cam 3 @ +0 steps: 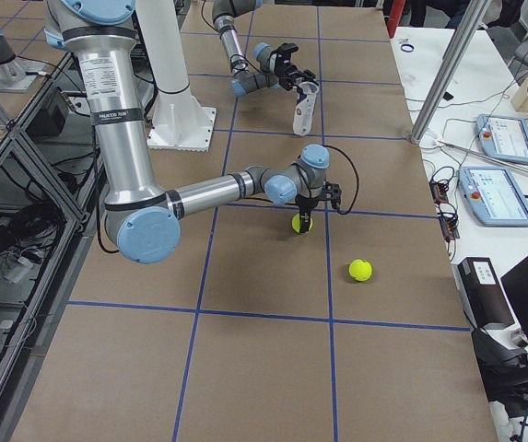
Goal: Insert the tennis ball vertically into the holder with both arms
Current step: 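Reach the right gripper to the nearer yellow tennis ball and grasp it, then carry the ball with the right gripper above the can's open top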
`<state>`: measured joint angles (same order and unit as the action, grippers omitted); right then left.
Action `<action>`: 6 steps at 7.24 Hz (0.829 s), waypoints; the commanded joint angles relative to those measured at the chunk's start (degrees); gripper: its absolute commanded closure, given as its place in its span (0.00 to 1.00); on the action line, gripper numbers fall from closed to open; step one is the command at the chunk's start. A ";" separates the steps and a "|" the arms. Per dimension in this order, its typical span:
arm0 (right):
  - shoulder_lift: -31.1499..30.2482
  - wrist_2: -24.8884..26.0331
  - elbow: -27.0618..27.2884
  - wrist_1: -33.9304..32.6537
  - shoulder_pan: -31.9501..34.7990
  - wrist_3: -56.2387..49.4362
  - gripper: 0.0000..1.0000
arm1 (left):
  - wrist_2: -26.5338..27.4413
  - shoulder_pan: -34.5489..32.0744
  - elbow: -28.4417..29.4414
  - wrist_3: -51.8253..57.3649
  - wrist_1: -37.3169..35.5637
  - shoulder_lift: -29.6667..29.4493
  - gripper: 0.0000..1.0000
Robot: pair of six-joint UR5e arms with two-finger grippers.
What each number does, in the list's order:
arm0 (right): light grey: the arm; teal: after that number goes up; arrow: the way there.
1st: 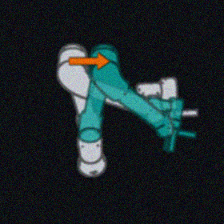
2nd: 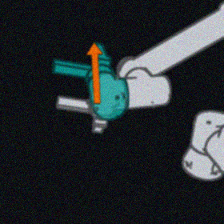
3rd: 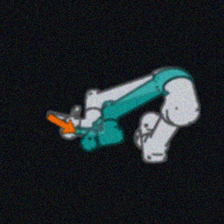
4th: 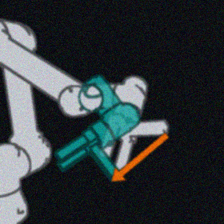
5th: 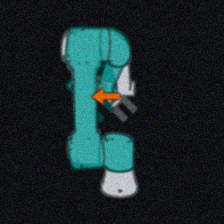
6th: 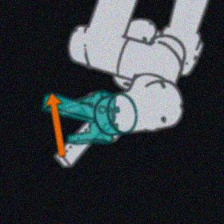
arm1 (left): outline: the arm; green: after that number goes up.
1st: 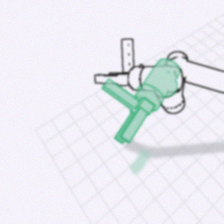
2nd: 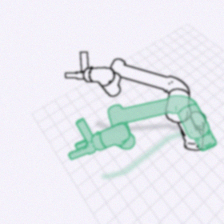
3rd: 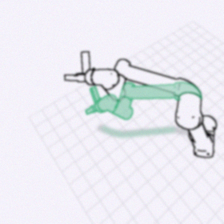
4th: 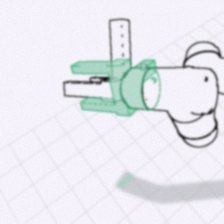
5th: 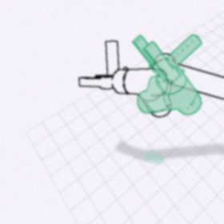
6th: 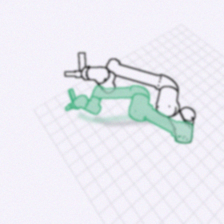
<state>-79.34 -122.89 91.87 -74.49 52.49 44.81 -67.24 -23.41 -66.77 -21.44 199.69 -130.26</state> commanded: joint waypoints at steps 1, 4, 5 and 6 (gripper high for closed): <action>0.06 -0.25 0.76 -0.04 0.16 0.10 1.00 | 0.00 0.12 -0.02 0.00 0.00 0.79 0.19; 3.37 -2.00 5.69 -1.00 0.42 7.61 1.00 | 0.00 0.64 -0.02 -0.09 0.09 1.41 0.19; 7.49 -3.92 6.56 -3.53 0.42 13.31 1.00 | 0.00 0.82 -0.02 -0.09 0.78 1.32 0.19; 10.14 -4.90 9.53 -8.25 0.34 15.37 1.00 | 0.00 0.82 -0.02 -0.09 2.62 1.32 0.19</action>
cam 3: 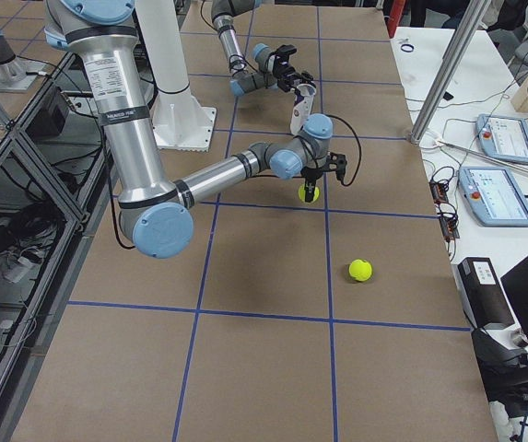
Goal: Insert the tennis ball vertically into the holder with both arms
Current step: 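Carry the ball with the right gripper above the can's open top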
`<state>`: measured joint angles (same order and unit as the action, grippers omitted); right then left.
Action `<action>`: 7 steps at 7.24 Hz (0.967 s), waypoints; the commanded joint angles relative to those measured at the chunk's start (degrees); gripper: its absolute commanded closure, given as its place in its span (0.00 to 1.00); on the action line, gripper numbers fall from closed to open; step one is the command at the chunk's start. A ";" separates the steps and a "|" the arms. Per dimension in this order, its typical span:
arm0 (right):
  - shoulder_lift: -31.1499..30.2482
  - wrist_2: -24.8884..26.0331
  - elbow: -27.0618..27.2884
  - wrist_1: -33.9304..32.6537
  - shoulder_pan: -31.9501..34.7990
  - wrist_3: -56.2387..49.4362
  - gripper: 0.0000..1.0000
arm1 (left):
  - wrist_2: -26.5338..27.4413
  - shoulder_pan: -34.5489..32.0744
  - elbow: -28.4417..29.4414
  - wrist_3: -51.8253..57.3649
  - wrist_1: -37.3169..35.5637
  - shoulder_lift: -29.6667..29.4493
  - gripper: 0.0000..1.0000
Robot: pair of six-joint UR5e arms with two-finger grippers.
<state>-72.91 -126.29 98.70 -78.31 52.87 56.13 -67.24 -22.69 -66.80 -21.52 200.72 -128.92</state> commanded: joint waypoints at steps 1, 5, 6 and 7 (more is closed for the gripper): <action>5.39 -1.41 4.55 -8.13 -0.13 5.20 1.00 | 0.00 0.10 -0.09 -0.10 2.56 -0.02 0.19; 14.17 -4.31 5.18 -8.26 -1.10 19.86 1.00 | 0.79 1.95 0.79 -0.01 2.57 -0.46 0.19; 16.02 -4.14 5.10 -8.26 -2.14 22.33 1.00 | 0.79 1.95 0.79 -0.10 2.57 -0.37 0.19; 19.09 -3.70 4.75 -8.34 -3.46 25.83 1.00 | 0.79 2.12 0.79 -0.10 2.57 -0.46 0.18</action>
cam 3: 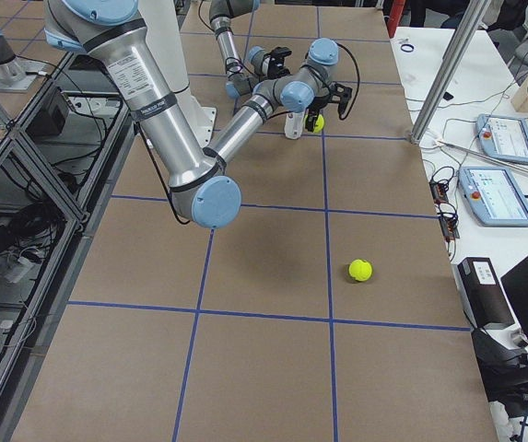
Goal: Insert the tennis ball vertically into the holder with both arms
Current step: 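Carry the ball with the right gripper above the can's open top, then open the right gripper to drop the ball into the can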
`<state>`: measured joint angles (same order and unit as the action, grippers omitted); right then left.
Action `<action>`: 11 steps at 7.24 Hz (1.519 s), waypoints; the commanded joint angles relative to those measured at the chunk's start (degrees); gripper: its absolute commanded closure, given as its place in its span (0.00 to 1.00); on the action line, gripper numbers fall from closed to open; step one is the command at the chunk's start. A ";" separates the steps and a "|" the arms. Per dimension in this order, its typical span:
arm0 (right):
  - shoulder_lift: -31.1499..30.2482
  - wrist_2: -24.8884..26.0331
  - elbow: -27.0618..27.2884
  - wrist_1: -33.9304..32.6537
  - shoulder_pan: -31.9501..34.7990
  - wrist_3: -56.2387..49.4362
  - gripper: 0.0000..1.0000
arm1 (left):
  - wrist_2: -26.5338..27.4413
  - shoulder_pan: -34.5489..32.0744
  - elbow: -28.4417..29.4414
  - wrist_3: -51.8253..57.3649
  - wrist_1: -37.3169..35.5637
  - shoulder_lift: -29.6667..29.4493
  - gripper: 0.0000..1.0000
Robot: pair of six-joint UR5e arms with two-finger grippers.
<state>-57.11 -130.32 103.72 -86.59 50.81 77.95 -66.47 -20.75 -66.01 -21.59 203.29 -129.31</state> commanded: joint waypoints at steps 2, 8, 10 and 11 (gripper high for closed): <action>8.82 1.99 -0.88 -0.16 -4.13 10.00 1.00 | 0.11 0.35 0.01 0.06 0.00 0.02 0.17; 14.31 8.76 -3.26 -0.25 -10.64 15.21 0.87 | 0.11 0.71 0.01 0.06 -0.17 -0.07 0.16; 14.22 8.85 -2.91 -0.25 -10.91 15.12 0.78 | 0.11 0.71 0.01 0.06 -0.17 -0.07 0.15; 14.21 8.85 -2.91 -0.25 -10.91 15.12 0.75 | 0.11 0.79 0.01 0.06 -0.09 -0.07 0.13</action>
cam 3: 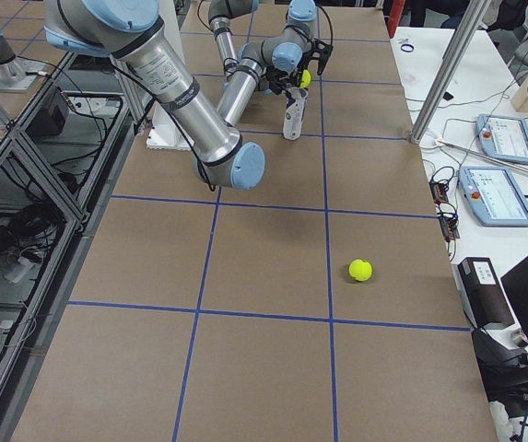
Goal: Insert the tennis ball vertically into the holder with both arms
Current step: 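Open the right gripper to drop the ball into the can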
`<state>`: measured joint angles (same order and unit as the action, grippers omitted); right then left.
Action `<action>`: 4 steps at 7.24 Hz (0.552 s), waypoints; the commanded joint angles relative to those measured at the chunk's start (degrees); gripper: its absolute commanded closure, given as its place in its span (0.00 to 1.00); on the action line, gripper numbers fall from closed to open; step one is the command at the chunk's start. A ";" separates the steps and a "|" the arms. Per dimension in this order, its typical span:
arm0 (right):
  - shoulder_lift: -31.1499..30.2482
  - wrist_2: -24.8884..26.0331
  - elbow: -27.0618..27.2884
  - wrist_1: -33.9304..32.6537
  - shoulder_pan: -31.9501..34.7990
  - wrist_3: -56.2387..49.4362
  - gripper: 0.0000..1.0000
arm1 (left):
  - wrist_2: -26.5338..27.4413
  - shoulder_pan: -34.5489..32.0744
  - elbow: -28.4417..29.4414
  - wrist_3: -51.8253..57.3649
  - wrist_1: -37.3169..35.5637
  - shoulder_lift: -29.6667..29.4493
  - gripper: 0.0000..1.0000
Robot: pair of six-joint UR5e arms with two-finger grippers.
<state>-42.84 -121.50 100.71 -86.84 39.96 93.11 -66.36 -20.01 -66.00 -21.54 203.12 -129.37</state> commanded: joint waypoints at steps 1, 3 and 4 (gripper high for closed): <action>-0.14 0.04 0.10 0.00 -0.06 -0.03 0.66 | 0.00 0.05 -0.01 0.00 0.08 -0.01 0.13; -0.32 0.13 0.10 0.00 -0.15 -0.03 0.19 | 0.00 -0.03 -0.01 -0.08 0.08 -0.10 0.13; -0.40 0.21 0.10 0.00 -0.32 -0.03 0.02 | 0.00 -0.03 -0.09 0.00 0.08 -0.10 0.13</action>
<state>-43.15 -121.37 100.81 -86.84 39.79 93.08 -66.36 -20.03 -66.03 -21.57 203.20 -129.45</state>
